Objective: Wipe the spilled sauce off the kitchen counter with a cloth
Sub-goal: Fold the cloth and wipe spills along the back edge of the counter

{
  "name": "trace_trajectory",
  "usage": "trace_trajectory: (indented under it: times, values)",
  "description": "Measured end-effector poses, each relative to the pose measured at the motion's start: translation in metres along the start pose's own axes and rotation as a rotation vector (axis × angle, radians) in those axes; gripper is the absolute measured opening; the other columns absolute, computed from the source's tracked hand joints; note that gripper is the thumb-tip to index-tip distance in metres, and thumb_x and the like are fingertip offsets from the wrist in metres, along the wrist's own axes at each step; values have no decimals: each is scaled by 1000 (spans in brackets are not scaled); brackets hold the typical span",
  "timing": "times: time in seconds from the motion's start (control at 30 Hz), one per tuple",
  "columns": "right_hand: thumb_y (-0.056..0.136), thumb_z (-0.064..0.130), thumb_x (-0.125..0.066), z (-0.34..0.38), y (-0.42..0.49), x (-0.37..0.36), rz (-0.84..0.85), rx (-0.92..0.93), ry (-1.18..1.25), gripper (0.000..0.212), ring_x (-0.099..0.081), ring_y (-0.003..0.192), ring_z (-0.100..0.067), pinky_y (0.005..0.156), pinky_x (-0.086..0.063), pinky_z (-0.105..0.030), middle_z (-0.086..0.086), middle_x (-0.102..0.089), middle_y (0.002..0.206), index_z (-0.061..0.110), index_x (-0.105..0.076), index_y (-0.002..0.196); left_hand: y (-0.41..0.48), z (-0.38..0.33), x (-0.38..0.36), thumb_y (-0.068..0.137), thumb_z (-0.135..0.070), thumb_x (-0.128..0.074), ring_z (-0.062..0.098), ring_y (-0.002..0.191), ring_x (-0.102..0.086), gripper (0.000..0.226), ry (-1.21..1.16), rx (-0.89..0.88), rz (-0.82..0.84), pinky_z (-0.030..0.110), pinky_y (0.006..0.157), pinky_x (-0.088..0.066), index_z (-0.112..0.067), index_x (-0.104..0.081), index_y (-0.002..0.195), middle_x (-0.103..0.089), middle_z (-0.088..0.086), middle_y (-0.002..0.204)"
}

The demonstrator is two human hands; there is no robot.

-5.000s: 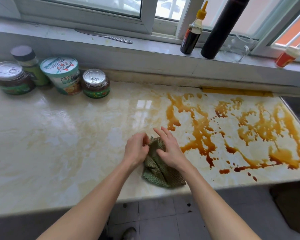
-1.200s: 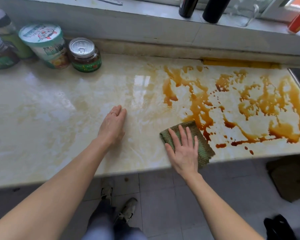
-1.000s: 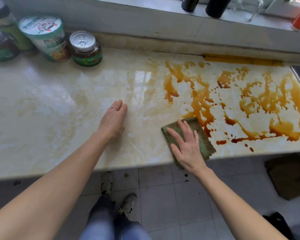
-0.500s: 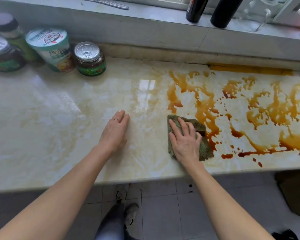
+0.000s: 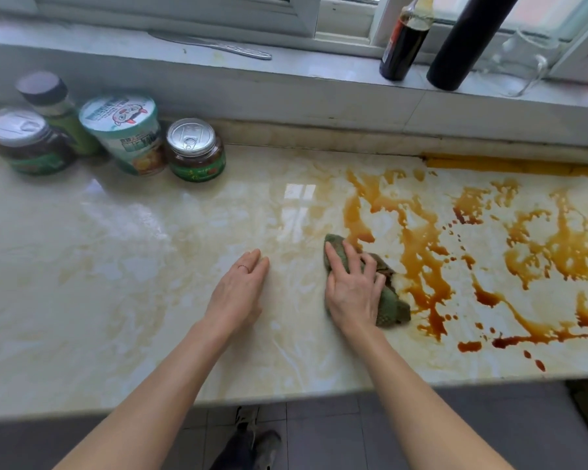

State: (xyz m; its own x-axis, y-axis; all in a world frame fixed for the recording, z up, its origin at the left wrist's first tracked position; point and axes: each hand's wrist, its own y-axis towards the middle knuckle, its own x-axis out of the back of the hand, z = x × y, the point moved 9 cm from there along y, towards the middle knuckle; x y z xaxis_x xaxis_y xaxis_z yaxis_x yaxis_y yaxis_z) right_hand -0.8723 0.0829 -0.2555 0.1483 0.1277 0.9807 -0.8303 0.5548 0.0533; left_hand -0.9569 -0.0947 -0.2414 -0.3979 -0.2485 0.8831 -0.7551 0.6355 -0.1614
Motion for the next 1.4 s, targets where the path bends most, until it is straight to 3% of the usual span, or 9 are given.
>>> trace_trajectory:
  times: [0.2,0.4,0.63,0.83,0.97,1.03,1.17,1.27,1.4]
  values:
    - [88,34,-39,70,7,-17,93,344,-21,54,-41,121,-24,84,-35,-42,6,-43,148,42,-44,141,7,-2,8,85,-2,-43,20,141,-23,69,6,33,-84,27,111,-24,-18,-20,148,-21,2,155]
    - [96,31,-42,28,49,-4,38,-11,-19,52,-26,129,-24,96,-27,-44,7,-30,156,46,-34,146,18,14,29,78,10,-42,27,121,-45,67,-67,98,-166,32,95,-41,-12,-37,141,-47,7,138]
    - [90,35,-42,102,48,-24,103,387,-12,52,-42,123,-24,85,-37,-42,7,-42,149,44,-43,141,47,17,41,77,9,-48,33,106,-55,48,-80,82,-314,37,88,-49,-5,-57,122,-59,14,122]
    - [98,36,-46,35,94,-2,-5,-86,-18,45,-33,129,-24,94,-31,-44,6,-35,154,41,-42,142,66,20,36,77,10,-50,36,119,-51,49,-43,56,-293,41,100,-45,-3,-55,124,-53,21,130]
    - [91,37,-60,88,75,-9,-48,176,-1,28,-53,112,-28,79,-40,-43,2,-54,139,34,-58,120,82,19,29,75,5,-57,37,117,-53,48,-13,34,-262,43,99,-45,-2,-56,122,-53,23,130]
    - [94,43,-49,103,86,-17,-15,303,-25,31,-53,115,-28,90,-37,-48,5,-54,140,37,-57,123,92,17,28,72,4,-60,37,114,-55,47,16,32,-253,45,97,-46,-2,-58,119,-55,23,127]
    - [95,56,-16,59,122,-16,64,85,-82,54,-29,141,-25,114,0,-59,13,-33,155,46,-39,143,110,16,34,75,2,-56,37,123,-48,49,61,7,-230,49,100,-42,-2,-52,123,-50,22,133]
    - [90,47,-14,30,112,-9,11,-79,-13,63,-23,143,-28,115,-14,-57,6,-31,157,38,-39,147,122,15,39,85,-3,-44,33,137,-31,52,77,4,-190,46,112,-28,-3,-39,137,-34,19,147]
    - [83,37,-34,92,97,-22,70,145,-19,60,-38,132,-32,100,-33,-52,3,-43,151,34,-49,141,141,13,40,89,-6,-36,28,143,-17,57,73,15,-138,38,117,-16,-3,-23,144,-20,15,155]
